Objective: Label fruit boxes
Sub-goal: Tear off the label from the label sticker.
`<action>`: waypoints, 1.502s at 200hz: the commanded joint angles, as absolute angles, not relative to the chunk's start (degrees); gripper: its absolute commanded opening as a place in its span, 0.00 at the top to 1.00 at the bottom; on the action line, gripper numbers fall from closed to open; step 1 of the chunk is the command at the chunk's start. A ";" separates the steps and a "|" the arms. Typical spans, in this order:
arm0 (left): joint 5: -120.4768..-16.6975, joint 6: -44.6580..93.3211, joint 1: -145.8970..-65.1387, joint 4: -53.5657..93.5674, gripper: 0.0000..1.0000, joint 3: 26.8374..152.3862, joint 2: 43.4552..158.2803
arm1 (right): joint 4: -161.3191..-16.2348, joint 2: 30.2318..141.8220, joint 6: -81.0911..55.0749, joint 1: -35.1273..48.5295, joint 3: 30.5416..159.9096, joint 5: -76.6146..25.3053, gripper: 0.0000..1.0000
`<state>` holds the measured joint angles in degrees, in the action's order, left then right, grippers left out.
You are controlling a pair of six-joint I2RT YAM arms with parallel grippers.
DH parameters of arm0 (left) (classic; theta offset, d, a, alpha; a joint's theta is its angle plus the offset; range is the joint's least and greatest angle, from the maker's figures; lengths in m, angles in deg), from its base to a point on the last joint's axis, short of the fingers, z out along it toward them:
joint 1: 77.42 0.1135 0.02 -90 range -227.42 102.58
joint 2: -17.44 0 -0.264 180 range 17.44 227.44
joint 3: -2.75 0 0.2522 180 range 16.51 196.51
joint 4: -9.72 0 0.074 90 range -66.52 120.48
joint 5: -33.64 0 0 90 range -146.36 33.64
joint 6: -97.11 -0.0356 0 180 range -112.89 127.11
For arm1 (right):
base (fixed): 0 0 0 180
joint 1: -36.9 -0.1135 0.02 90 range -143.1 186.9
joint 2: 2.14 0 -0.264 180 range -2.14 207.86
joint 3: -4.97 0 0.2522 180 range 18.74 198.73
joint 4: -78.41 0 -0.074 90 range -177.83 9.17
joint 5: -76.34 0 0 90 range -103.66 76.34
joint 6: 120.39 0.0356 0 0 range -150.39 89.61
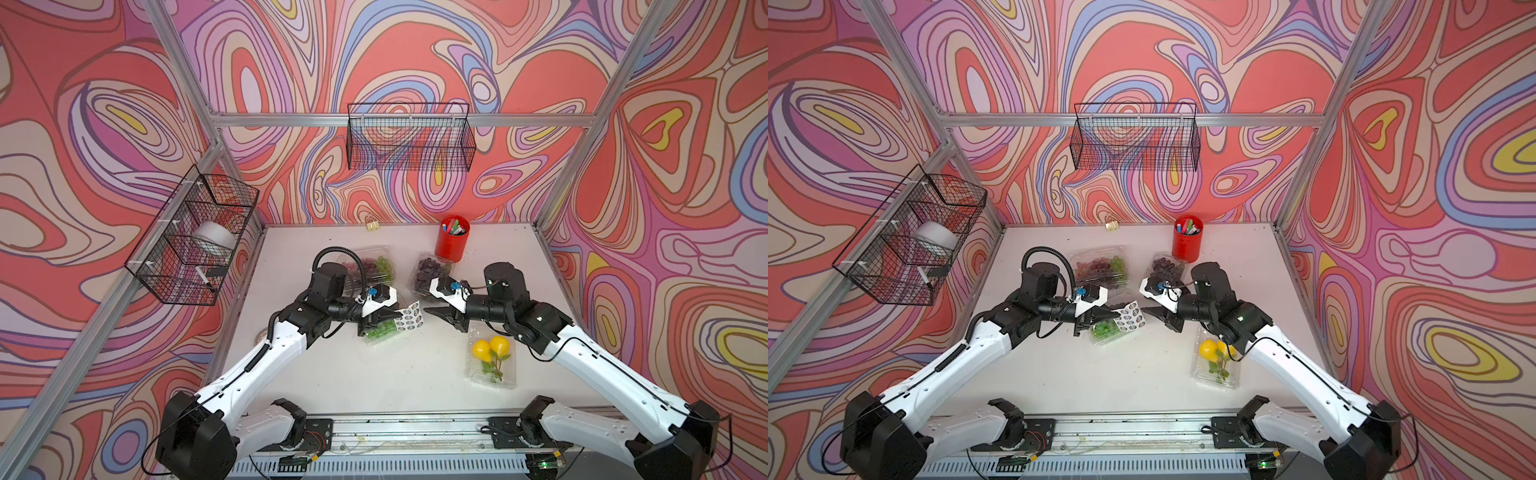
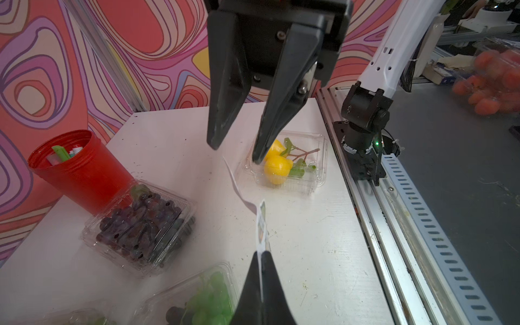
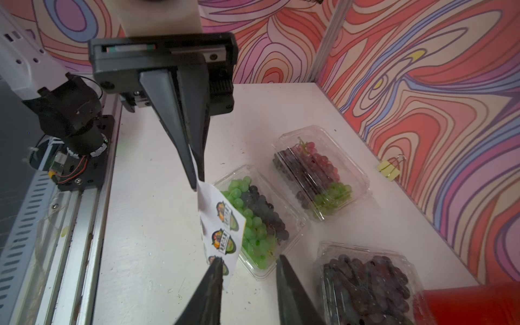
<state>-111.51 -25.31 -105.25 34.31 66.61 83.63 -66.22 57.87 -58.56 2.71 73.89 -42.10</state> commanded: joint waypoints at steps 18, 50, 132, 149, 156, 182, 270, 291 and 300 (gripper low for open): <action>-110.32 -23.49 -105.72 31.53 1.00 65.91 83.43 | -66.84 55.23 -57.18 2.65 73.14 -43.95 0.68; -110.22 -22.90 -105.72 30.78 1.00 65.99 83.90 | -66.77 58.89 -57.58 2.70 74.62 -49.30 0.72; -110.50 -22.60 -105.72 30.74 1.00 66.08 84.11 | -71.39 64.77 -57.60 1.57 76.48 -52.01 0.73; -110.44 -22.60 -105.73 30.70 1.00 66.17 83.98 | -71.70 65.45 -57.57 1.35 76.79 -52.63 0.74; -110.45 -22.62 -105.72 30.72 1.00 66.17 84.02 | -71.76 65.74 -57.55 1.26 76.83 -52.93 0.75; -110.42 -22.61 -105.72 30.89 1.00 66.26 83.90 | -71.92 66.24 -57.55 1.04 77.02 -53.62 0.78; -110.54 -22.39 -105.72 30.53 1.00 66.34 84.25 | -71.68 67.03 -57.50 0.59 77.27 -53.89 0.86; -110.51 -22.01 -105.74 30.11 1.00 66.26 84.26 | -71.46 67.25 -57.55 0.60 77.27 -53.80 0.86; -110.52 -21.92 -105.72 29.99 1.00 66.32 84.24 | -71.48 67.38 -57.51 0.60 77.27 -53.82 0.86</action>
